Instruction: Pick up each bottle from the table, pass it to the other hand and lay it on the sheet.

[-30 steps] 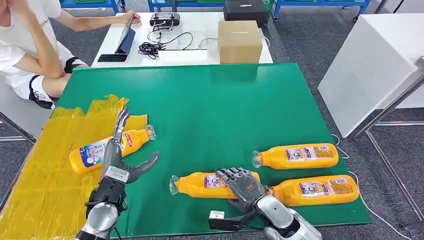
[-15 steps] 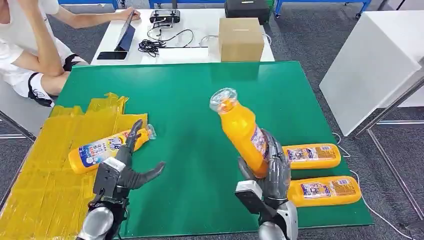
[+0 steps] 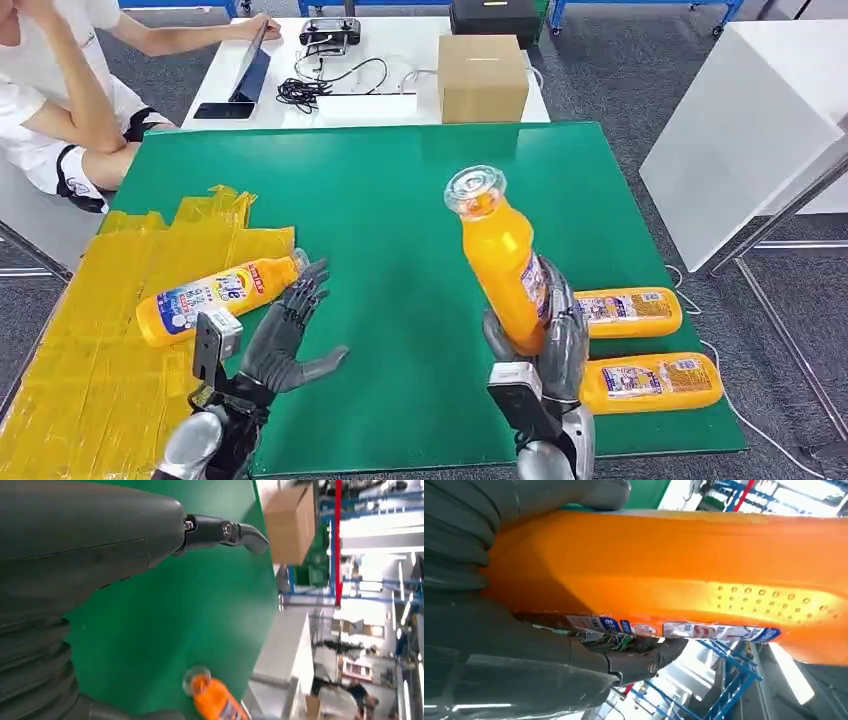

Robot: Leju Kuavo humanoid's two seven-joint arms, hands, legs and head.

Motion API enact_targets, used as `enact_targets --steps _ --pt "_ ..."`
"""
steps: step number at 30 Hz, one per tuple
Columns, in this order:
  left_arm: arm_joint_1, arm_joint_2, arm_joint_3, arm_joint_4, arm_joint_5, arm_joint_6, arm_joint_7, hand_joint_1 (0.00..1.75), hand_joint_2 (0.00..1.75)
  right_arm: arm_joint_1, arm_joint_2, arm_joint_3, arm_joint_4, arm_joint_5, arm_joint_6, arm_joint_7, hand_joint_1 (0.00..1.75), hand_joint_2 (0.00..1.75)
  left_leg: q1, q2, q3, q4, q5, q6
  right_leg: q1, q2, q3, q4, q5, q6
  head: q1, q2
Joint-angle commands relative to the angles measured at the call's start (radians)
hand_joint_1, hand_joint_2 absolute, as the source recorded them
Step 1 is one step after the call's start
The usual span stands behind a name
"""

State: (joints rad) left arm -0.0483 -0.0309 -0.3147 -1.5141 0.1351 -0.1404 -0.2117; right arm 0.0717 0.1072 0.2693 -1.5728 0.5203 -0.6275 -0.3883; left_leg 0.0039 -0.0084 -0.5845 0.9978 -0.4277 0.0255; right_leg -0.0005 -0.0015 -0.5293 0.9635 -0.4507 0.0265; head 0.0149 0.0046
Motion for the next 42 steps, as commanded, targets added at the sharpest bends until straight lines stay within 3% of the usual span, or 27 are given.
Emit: enact_targets --steps 1,9,18,26,31,42 --pt "-0.036 0.021 -0.033 0.061 0.006 -0.005 0.006 0.00 1.75 -0.036 0.007 0.003 0.053 -0.006 0.002 -0.005 1.75 1.75 0.001 0.001 0.003 -0.001 -0.001 -0.001 0.001 0.001 0.003 -0.001 0.000 0.000 0.000 0.000" --pt "-0.088 0.017 -0.081 0.052 0.080 -0.017 0.004 0.00 1.75 -0.115 0.027 0.111 0.170 -0.015 0.059 -0.027 1.75 1.75 0.001 0.002 0.002 -0.001 0.000 -0.001 0.001 0.002 0.002 -0.001 0.000 0.000 0.000 0.000" --pt "-0.090 0.021 -0.086 0.054 0.083 -0.016 0.004 0.00 1.75 -0.123 0.023 0.130 0.184 -0.013 0.072 -0.025 1.75 1.75 0.000 0.001 0.002 -0.001 -0.001 -0.001 0.000 0.001 0.002 -0.001 0.000 0.000 0.000 0.000" --pt "-0.143 0.011 -0.112 0.069 0.106 0.011 -0.012 0.00 1.75 -0.236 0.077 0.332 0.411 0.004 0.144 -0.030 1.75 1.75 0.001 0.002 0.001 -0.001 0.000 -0.001 0.001 0.001 0.001 -0.001 0.000 0.000 0.000 0.000" --pt "-0.170 0.022 -0.105 0.072 0.140 0.024 -0.024 0.00 1.75 -0.310 0.061 0.511 0.515 -0.011 0.209 -0.052 1.75 1.75 0.002 0.003 0.004 -0.002 -0.001 -0.002 0.001 0.003 0.004 -0.002 0.000 0.000 0.000 0.000" --pt "-0.186 0.024 -0.102 0.082 0.168 0.024 -0.035 0.00 1.75 -0.356 0.060 0.616 0.581 -0.019 0.265 -0.054 1.75 1.75 0.001 0.001 0.003 -0.001 -0.001 -0.001 0.001 0.000 0.003 -0.002 0.000 0.000 0.000 0.000"
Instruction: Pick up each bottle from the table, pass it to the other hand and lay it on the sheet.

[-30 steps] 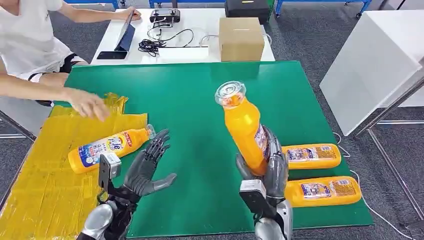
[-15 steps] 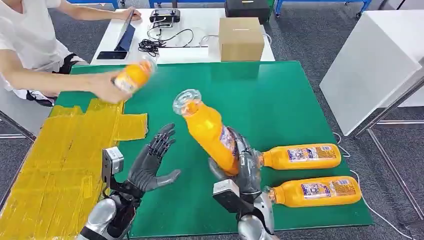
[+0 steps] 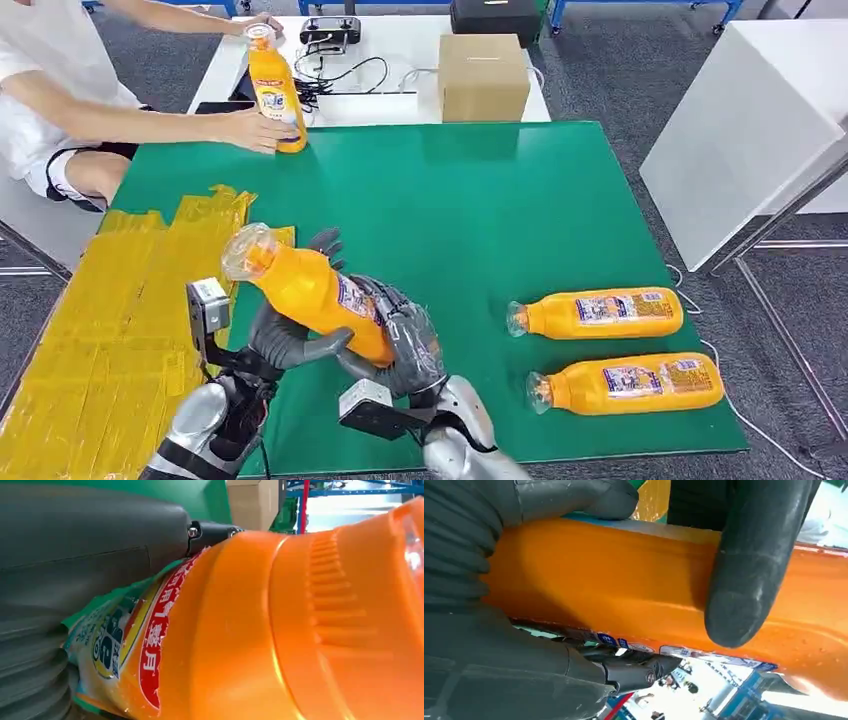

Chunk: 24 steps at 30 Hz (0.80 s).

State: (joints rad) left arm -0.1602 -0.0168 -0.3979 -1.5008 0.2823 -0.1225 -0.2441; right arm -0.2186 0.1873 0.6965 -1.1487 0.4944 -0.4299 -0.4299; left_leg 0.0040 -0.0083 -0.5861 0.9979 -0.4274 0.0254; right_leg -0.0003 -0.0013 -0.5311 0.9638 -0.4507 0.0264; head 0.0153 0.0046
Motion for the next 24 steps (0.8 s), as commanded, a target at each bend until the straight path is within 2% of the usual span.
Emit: enact_targets --steps 1,5,9,10,14,15,16,17,19,20,24 --pt "-0.079 0.010 -0.019 0.072 0.027 0.004 -0.004 0.00 1.75 -0.072 -0.022 0.203 0.164 0.001 0.086 -0.015 1.75 1.75 0.001 -0.001 0.003 -0.001 0.000 -0.001 0.001 -0.001 0.004 -0.002 0.000 0.000 0.000 0.000" --pt "-0.091 0.000 -0.014 0.080 0.046 0.001 -0.014 0.00 1.75 -0.081 -0.032 0.227 0.170 -0.015 0.132 -0.026 1.75 1.75 0.001 -0.002 0.003 -0.001 0.000 -0.001 0.001 -0.003 0.004 -0.002 -0.001 0.000 0.000 0.000" --pt "-0.081 -0.021 0.008 0.066 0.074 0.020 -0.033 0.00 1.75 -0.081 -0.032 0.225 0.176 -0.015 0.128 -0.022 1.75 1.75 0.001 -0.003 0.002 -0.001 0.000 -0.001 0.001 -0.003 0.003 -0.002 -0.001 0.000 0.000 0.000" --pt "-0.076 -0.031 0.018 0.055 0.086 0.037 -0.040 1.75 1.75 -0.080 -0.032 0.221 0.178 -0.015 0.124 -0.019 1.75 1.75 0.001 -0.003 0.003 -0.001 -0.001 -0.001 0.001 -0.003 0.004 -0.002 -0.001 0.000 0.000 0.000" --pt "-0.057 -0.045 0.053 0.032 0.120 0.094 -0.051 1.75 1.75 -0.064 -0.038 0.187 0.166 -0.012 0.084 -0.005 1.75 1.75 0.001 -0.002 0.003 -0.001 -0.001 -0.001 0.001 -0.004 0.003 -0.002 -0.001 0.000 0.000 0.000" --pt "-0.050 -0.047 0.061 0.023 0.123 0.112 -0.056 1.75 1.75 -0.053 -0.041 0.167 0.150 -0.010 0.053 -0.006 1.27 1.75 0.002 -0.003 0.004 -0.001 -0.001 -0.001 0.001 -0.004 0.005 -0.003 -0.002 0.000 0.000 0.000" --pt "-0.045 -0.044 0.066 0.016 0.125 0.118 -0.059 1.75 1.75 -0.045 -0.044 0.154 0.137 -0.010 0.035 -0.012 0.00 1.75 0.001 -0.002 0.002 0.000 0.000 0.000 0.001 -0.004 0.003 -0.002 -0.001 0.000 0.000 0.000" --pt "-0.039 -0.044 0.073 0.010 0.127 0.126 -0.063 1.75 1.75 -0.035 -0.047 0.136 0.120 -0.012 0.022 -0.006 0.00 0.00 0.002 -0.003 0.003 0.000 -0.001 -0.001 0.001 -0.005 0.004 -0.002 -0.002 0.000 0.000 0.000" --pt "-0.027 -0.046 0.087 -0.003 0.127 0.140 -0.070 1.75 1.75 -0.018 -0.051 0.103 0.086 -0.014 0.004 0.004 0.00 0.00 0.002 -0.003 0.005 -0.001 -0.001 -0.001 0.002 -0.005 0.006 -0.003 -0.002 0.000 0.000 0.000" --pt "-0.024 -0.045 0.092 -0.006 0.128 0.143 -0.071 1.75 1.75 -0.011 -0.053 0.085 0.071 -0.020 -0.005 0.007 0.00 1.75 0.001 -0.002 0.001 0.000 0.000 -0.001 0.001 -0.003 0.002 -0.002 -0.001 0.000 0.000 0.000" --pt "-0.022 -0.053 0.105 -0.003 0.129 0.159 -0.077 1.75 1.75 0.002 -0.052 0.050 0.043 -0.023 -0.026 0.007 0.00 1.75 0.002 -0.001 0.002 0.000 -0.001 -0.001 0.001 -0.003 0.003 -0.002 -0.001 0.000 0.000 0.000"
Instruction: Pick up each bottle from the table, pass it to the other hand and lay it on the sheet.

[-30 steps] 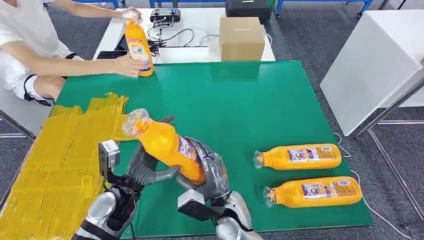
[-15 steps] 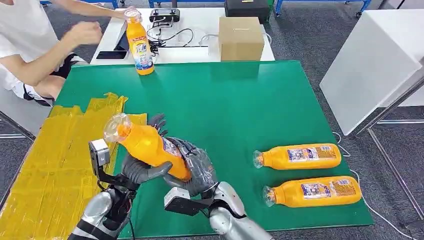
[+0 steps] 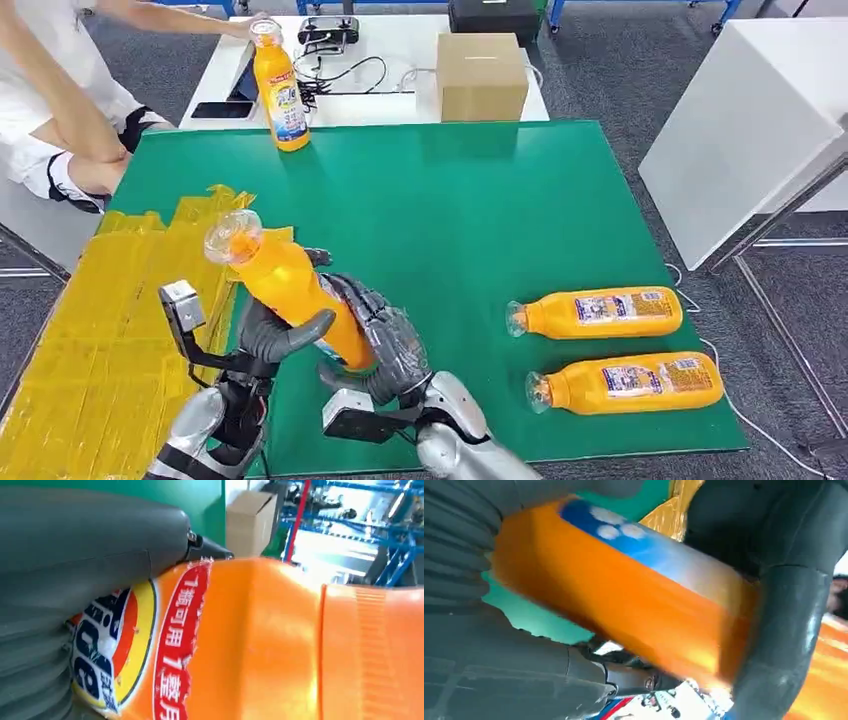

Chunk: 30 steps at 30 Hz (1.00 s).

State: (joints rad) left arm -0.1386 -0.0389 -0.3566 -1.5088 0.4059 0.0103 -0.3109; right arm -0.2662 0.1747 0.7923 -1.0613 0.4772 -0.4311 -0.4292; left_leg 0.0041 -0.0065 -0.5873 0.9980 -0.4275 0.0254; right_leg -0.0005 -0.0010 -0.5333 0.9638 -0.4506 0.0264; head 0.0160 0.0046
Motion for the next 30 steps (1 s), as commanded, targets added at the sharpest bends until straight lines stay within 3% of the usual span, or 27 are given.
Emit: enact_targets --steps 1,10,13,17,18,21,23,28,30 --pt "-0.044 -0.035 0.070 0.007 0.000 0.040 -0.018 1.75 1.75 0.053 -0.039 -0.055 -0.055 -0.006 -0.035 0.003 0.00 1.75 0.000 -0.003 0.002 -0.001 0.000 -0.001 0.000 -0.003 0.003 -0.001 -0.001 0.000 -0.001 0.000" --pt "-0.049 -0.038 0.077 0.006 -0.029 0.082 -0.039 1.75 1.75 0.069 -0.040 -0.076 -0.093 -0.007 -0.058 -0.008 0.00 1.75 0.000 -0.002 0.001 0.000 0.000 0.000 0.000 -0.002 0.002 -0.001 0.000 0.000 -0.001 0.000" --pt "-0.057 -0.029 0.090 0.001 -0.192 0.250 -0.109 1.75 1.75 0.123 -0.045 -0.122 -0.211 0.003 -0.136 -0.036 0.00 1.75 0.001 -0.002 0.001 0.000 -0.001 -0.001 0.001 -0.002 0.003 -0.001 -0.001 0.000 -0.001 0.000" --pt "-0.094 -0.002 0.135 0.019 -0.694 0.669 -0.187 1.75 1.75 0.221 -0.079 -0.213 -0.466 0.040 -0.246 -0.048 0.00 1.75 0.001 -0.005 -0.001 0.001 -0.001 -0.001 0.001 -0.004 0.001 0.000 -0.002 0.000 -0.001 0.000" --pt "-0.089 -0.026 0.225 0.018 -0.968 0.688 -0.151 1.75 1.75 0.242 -0.084 -0.247 -0.531 0.044 -0.265 -0.049 0.00 1.75 0.001 -0.005 0.001 0.001 -0.001 -0.001 0.001 -0.004 0.003 0.000 -0.002 0.000 -0.001 0.000" --pt "-0.097 -0.047 0.318 0.037 -1.586 0.688 0.026 1.75 1.75 0.277 -0.082 -0.337 -0.643 0.057 -0.267 -0.069 0.00 1.75 0.000 -0.002 -0.001 0.001 -0.001 -0.001 0.000 -0.001 0.000 0.001 -0.001 0.000 -0.001 0.000" --pt "-0.111 -0.017 0.279 0.085 -1.656 0.688 0.073 1.75 1.75 0.286 -0.081 -0.367 -0.663 0.078 -0.267 -0.068 0.00 1.75 0.000 -0.004 -0.001 0.000 0.000 0.000 0.000 -0.003 0.000 0.000 -0.001 0.000 0.000 0.000" --pt "-0.114 -0.014 0.269 0.101 -1.709 0.688 0.104 1.75 1.75 0.288 -0.083 -0.377 -0.665 0.077 -0.267 -0.067 0.00 1.75 0.000 -0.003 0.001 -0.001 0.000 -0.001 0.000 -0.002 0.003 -0.001 -0.001 0.000 -0.001 0.000" --pt "-0.127 0.046 0.208 0.156 -1.928 0.670 0.247 1.75 1.75 0.305 -0.067 -0.423 -0.674 0.089 -0.267 -0.071 0.00 1.75 0.000 -0.003 0.000 -0.001 0.000 -0.001 0.000 -0.002 0.002 -0.001 -0.001 0.000 -0.001 0.000"
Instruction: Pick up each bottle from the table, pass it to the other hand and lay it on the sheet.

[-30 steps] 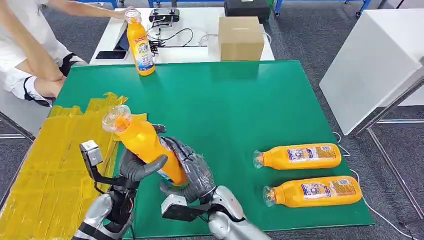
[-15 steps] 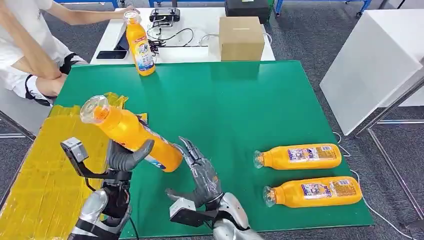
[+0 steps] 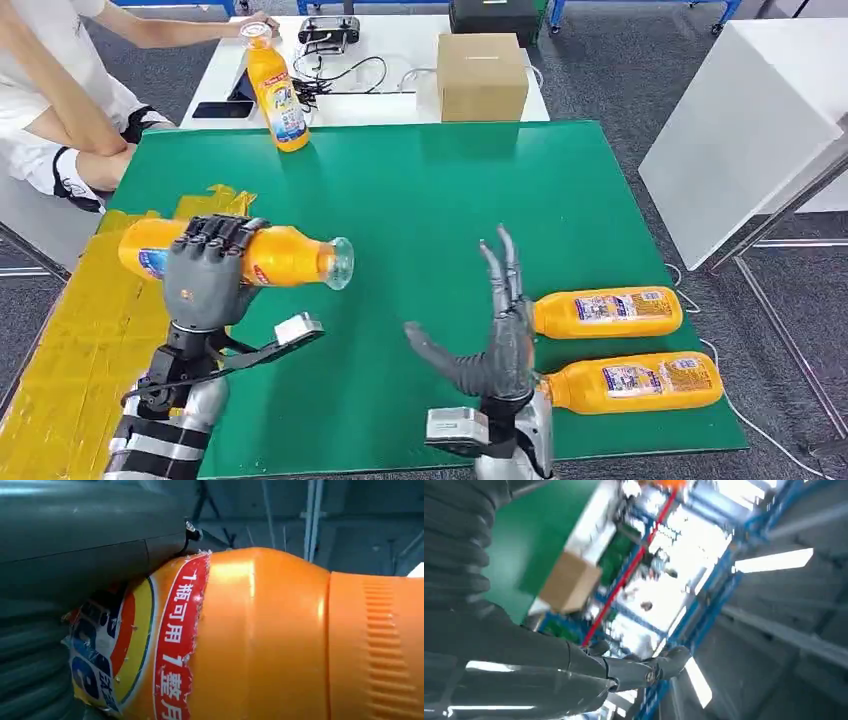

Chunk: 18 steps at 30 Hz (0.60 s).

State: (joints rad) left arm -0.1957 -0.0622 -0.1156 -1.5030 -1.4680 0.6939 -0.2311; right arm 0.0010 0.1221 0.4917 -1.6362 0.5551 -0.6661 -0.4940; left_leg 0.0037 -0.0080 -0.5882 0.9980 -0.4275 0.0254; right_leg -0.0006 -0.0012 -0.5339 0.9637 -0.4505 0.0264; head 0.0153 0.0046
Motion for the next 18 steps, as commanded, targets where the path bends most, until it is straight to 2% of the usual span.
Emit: enact_targets --steps 1,4,7,9,11,13,15,18 --pt "-0.077 0.097 -0.067 0.171 -0.102 -0.033 0.225 1.75 1.75 0.042 -0.016 -0.136 -0.107 0.015 -0.032 -0.002 0.00 1.75 0.001 -0.002 0.003 -0.001 0.000 -0.001 0.000 -0.003 0.004 -0.001 -0.001 0.000 0.000 0.000" --pt "-0.108 0.188 -0.184 0.236 -0.103 -0.150 0.350 1.75 1.75 0.062 -0.021 -0.184 -0.129 0.033 -0.032 0.026 0.00 1.75 0.000 -0.004 0.003 -0.001 0.000 -0.001 0.000 -0.004 0.004 -0.001 -0.001 0.000 0.000 0.000" --pt "-0.114 0.191 -0.193 0.259 -0.103 -0.175 0.357 1.75 1.75 0.070 -0.027 -0.202 -0.137 0.042 -0.032 0.034 0.00 1.75 0.001 -0.003 0.004 -0.001 0.000 -0.001 0.000 -0.003 0.005 -0.002 -0.001 0.000 0.000 0.000" --pt "-0.119 0.183 -0.185 0.288 -0.080 -0.294 0.358 1.75 1.75 0.077 -0.020 -0.228 -0.138 0.076 -0.030 0.064 0.00 1.75 0.001 0.000 0.002 -0.001 0.000 0.000 0.000 -0.002 0.002 -0.001 -0.001 0.000 0.000 0.000" --pt "-0.125 0.169 -0.169 0.318 -0.004 -0.384 0.350 1.75 1.75 0.090 -0.022 -0.255 -0.150 0.119 -0.024 0.095 0.00 1.75 0.001 -0.001 0.004 -0.001 -0.001 -0.001 0.001 -0.003 0.005 -0.002 -0.002 0.000 0.000 0.000" --pt "-0.124 0.163 -0.153 0.349 0.045 -0.437 0.360 1.75 1.75 0.096 -0.030 -0.281 -0.150 0.183 -0.001 0.139 0.00 1.75 0.001 -0.001 0.002 -0.001 0.000 0.000 0.000 -0.003 0.003 -0.002 -0.001 0.000 0.000 0.000" --pt "-0.110 0.153 -0.110 0.379 0.188 -0.452 0.307 1.75 1.75 0.083 -0.076 -0.292 -0.110 0.336 0.080 0.247 0.00 1.75 0.001 0.000 0.003 -0.001 0.000 0.000 0.000 -0.001 0.003 -0.002 0.000 0.000 0.000 0.000" --pt "-0.085 0.152 -0.070 0.384 0.305 -0.474 0.269 1.75 1.75 0.070 -0.112 -0.302 -0.070 0.389 0.109 0.287 0.00 1.75 0.001 0.001 0.004 -0.002 -0.001 -0.001 0.001 0.000 0.005 -0.003 0.000 0.001 0.000 0.000"
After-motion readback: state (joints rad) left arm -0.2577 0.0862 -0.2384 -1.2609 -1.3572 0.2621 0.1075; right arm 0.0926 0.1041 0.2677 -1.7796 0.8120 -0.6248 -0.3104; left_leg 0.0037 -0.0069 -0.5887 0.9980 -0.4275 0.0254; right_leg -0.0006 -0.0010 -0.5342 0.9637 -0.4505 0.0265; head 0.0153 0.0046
